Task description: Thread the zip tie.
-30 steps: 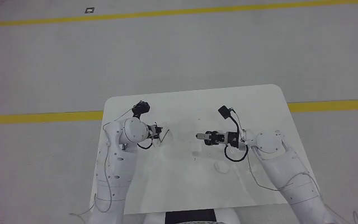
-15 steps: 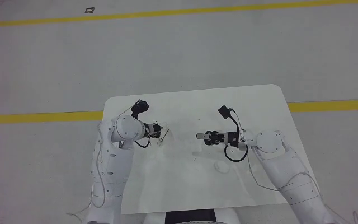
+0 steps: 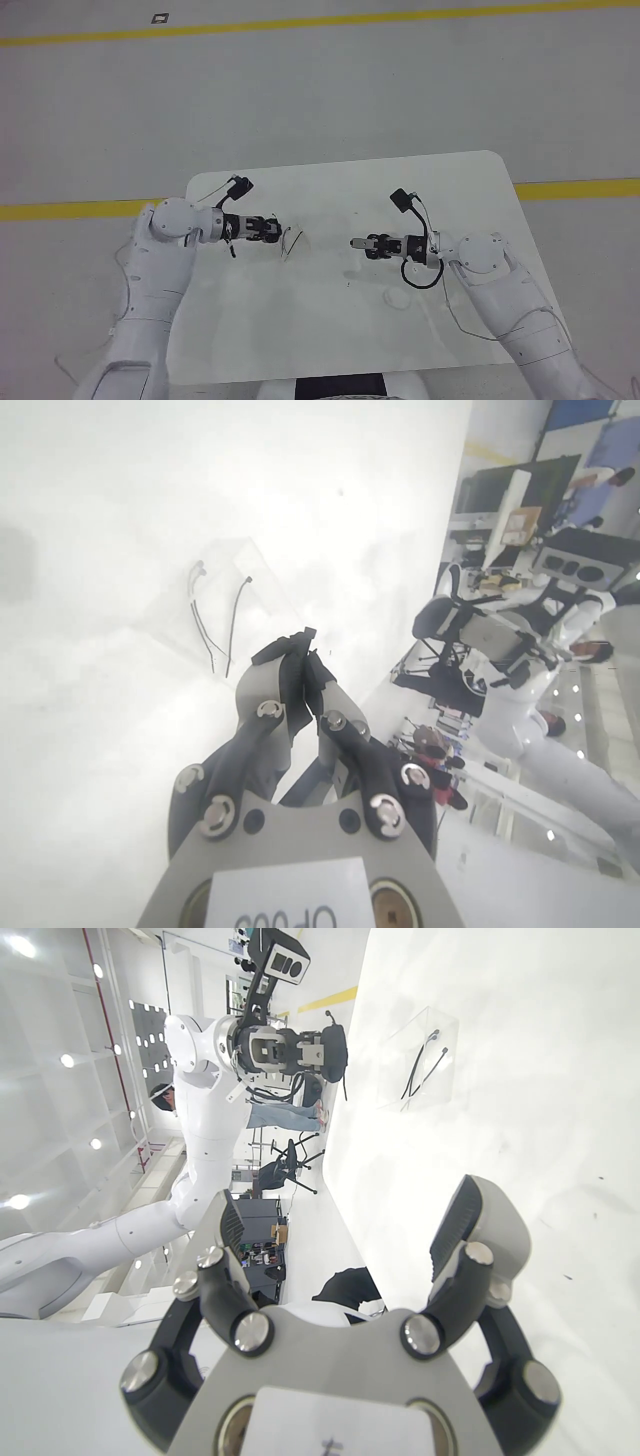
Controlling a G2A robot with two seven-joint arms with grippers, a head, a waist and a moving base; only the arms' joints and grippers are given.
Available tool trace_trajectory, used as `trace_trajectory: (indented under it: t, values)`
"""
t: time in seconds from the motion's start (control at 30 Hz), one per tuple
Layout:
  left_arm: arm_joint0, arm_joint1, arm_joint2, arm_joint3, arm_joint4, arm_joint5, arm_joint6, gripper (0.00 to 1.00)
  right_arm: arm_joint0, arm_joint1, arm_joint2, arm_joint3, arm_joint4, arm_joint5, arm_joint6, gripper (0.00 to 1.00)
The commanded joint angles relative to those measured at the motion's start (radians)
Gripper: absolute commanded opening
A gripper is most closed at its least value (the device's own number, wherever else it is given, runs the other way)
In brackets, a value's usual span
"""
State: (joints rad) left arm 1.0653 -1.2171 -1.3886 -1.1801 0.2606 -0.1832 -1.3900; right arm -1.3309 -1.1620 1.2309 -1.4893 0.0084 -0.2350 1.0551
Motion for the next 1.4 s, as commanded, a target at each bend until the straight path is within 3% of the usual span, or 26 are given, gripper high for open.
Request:
trace_trajectory:
  t: [0.0, 0.03, 0.13, 0.23, 0.3, 0.33, 0.67, 0.73, 0.83, 0.93, 1.0, 1.17, 1.37]
  values:
    - [-0.026, 0.057, 0.077, 0.03, -0.117, -0.037, 0.0, 0.0, 0.0, 0.0, 0.0, 0.0, 0.0, 0.0, 0.0, 1.0]
    - [-0.045, 0.091, 0.119, 0.05, -0.171, -0.052, 0.0, 0.0, 0.0, 0.0, 0.0, 0.0, 0.0, 0.0, 0.0, 1.0]
    - [-0.087, 0.157, 0.223, 0.077, -0.291, -0.083, 0.0, 0.0, 0.0, 0.0, 0.0, 0.0, 0.0, 0.0, 0.0, 1.0]
    - [-0.127, 0.222, 0.344, 0.088, -0.435, -0.148, 0.0, 0.0, 0.0, 0.0, 0.0, 0.0, 0.0, 0.0, 0.0, 1.0]
    - [-0.156, 0.265, 0.433, 0.074, -0.536, -0.157, 0.0, 0.0, 0.0, 0.0, 0.0, 0.0, 0.0, 0.0, 0.0, 1.0]
    - [-0.161, 0.271, 0.444, 0.075, -0.551, -0.157, 0.0, 0.0, 0.0, 0.0, 0.0, 0.0, 0.0, 0.0, 0.0, 1.0]
    - [-0.159, 0.271, 0.444, 0.077, -0.554, -0.154, 0.007, 0.0, 0.0, 0.0, 0.0, 0.0, 0.0, 0.0, 0.0, 1.0]
    - [-0.159, 0.273, 0.435, 0.095, -0.576, -0.157, 0.027, 0.0, 0.0, 0.0, 0.0, 0.0, 0.0, 0.0, 0.0, 1.0]
    - [-0.161, 0.278, 0.446, 0.101, -0.654, -0.157, 0.0, 0.0, 0.0, 0.0, 0.0, 0.0, 0.0, 0.0, 0.0, 1.0]
    - [-0.174, 0.296, 0.468, 0.104, -0.676, -0.157, 0.0, 0.0, 0.0, 0.0, 0.0, 0.0, 0.0, 0.0, 0.0, 1.0]
    - [-0.178, 0.313, 0.497, 0.083, -0.703, -0.157, 0.0, 0.0, 0.0, 0.0, 0.0, 0.0, 0.0, 0.0, 0.0, 1.0]
    - [-0.19, 0.365, 0.541, 0.051, -0.732, -0.157, 0.0, 0.0, 0.0, 0.0, 0.0, 0.0, 0.0, 0.0, 0.0, 1.0]
    - [-0.2, 0.426, 0.607, 0.0, -0.839, -0.157, 0.0, 0.0, 0.0, 0.0, 0.0, 0.0, 0.0, 0.0, 0.0, 1.0]
